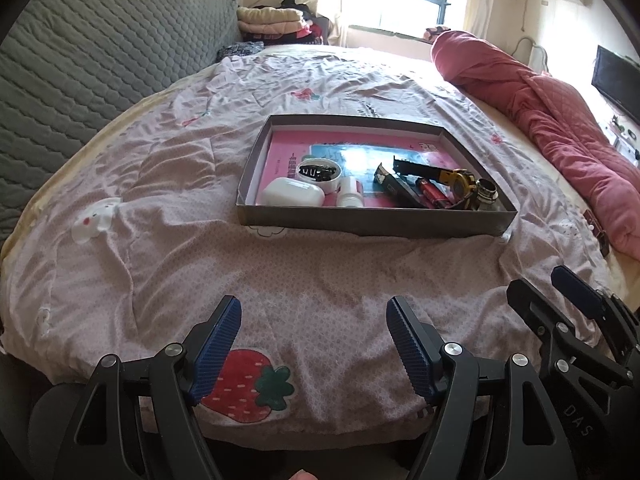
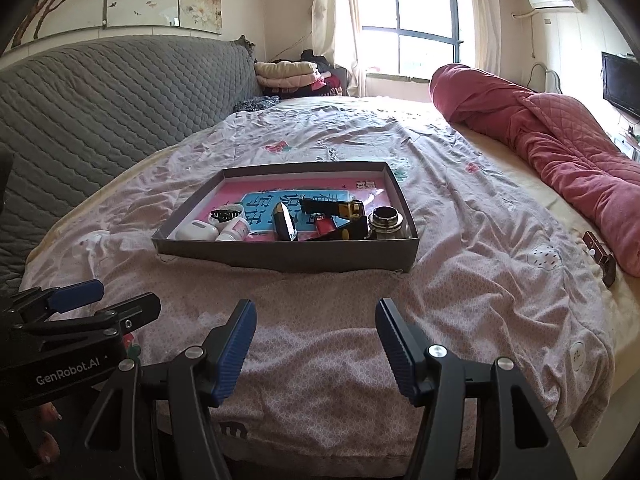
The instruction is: Organize rigid objects
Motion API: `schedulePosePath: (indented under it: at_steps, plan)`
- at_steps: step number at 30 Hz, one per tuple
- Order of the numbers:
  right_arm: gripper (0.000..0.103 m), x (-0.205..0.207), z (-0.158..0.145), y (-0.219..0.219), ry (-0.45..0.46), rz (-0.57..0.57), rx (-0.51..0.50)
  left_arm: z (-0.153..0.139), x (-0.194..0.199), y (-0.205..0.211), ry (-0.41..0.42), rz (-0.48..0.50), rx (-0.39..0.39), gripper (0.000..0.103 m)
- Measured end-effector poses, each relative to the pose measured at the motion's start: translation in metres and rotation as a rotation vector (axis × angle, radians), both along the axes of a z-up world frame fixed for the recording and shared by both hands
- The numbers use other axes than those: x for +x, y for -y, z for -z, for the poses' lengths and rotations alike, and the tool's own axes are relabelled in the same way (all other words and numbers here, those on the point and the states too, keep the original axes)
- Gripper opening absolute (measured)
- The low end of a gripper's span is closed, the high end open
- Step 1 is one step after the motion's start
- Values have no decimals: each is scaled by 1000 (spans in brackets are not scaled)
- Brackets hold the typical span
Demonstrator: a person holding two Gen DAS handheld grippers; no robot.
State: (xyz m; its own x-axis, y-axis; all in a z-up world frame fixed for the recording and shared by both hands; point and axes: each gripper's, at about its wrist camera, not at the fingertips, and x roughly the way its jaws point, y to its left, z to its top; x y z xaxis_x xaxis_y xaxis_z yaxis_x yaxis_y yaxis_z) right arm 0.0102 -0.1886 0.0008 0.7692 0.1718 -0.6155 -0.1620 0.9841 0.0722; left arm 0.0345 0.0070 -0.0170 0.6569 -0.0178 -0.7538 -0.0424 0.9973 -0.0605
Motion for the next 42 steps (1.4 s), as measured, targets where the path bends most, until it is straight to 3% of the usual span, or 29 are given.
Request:
schedulePosePath:
  at_steps: [8,42]
  plan:
    - [61,7,6,4,-20,13,9,6,4,3,7,-22,75,76]
    - [61,17,16,1,-43,14,14,15,15,2,-18,-31,62,76]
